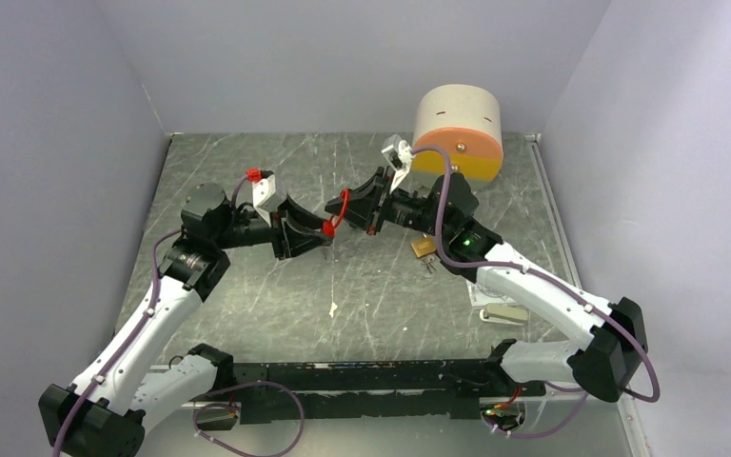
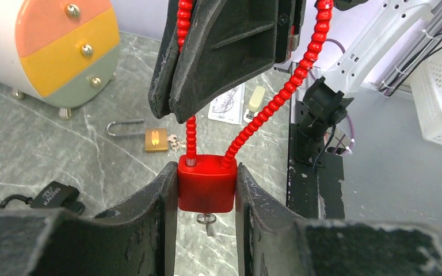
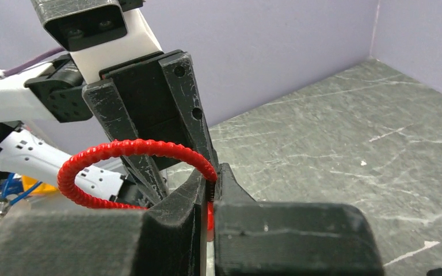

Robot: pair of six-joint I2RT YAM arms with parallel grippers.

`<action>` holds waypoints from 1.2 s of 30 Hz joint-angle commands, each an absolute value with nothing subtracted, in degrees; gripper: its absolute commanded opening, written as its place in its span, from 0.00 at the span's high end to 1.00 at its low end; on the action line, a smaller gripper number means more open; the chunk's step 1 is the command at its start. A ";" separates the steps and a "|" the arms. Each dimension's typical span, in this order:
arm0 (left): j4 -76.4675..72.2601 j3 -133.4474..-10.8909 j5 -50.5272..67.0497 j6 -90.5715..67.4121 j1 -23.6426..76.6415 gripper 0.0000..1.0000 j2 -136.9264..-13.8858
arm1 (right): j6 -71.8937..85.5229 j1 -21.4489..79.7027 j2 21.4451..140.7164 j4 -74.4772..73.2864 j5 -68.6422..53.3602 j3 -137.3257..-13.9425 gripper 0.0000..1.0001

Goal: Unlock with the key

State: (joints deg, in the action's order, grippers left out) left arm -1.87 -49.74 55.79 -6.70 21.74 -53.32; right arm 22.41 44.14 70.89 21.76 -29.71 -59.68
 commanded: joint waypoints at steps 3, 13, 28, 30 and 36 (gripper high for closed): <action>12.93 -47.55 57.79 -4.49 20.39 0.98 -54.26 | 19.66 43.67 66.88 31.63 -19.76 -60.46 1.00; 16.76 -51.03 61.09 -1.31 20.39 0.98 -58.17 | 26.65 44.04 76.46 29.25 -30.33 -68.43 1.00; 21.43 -51.89 59.14 -3.13 20.39 0.98 -63.50 | 19.04 43.68 69.03 29.38 -17.07 -61.95 1.00; 20.58 -51.54 57.75 -4.31 20.39 0.97 -62.85 | 18.06 43.67 70.91 22.99 -13.38 -63.64 1.00; 19.92 -47.15 42.10 -11.69 20.33 0.98 -58.25 | 17.31 42.34 69.90 9.19 -9.89 -63.52 0.89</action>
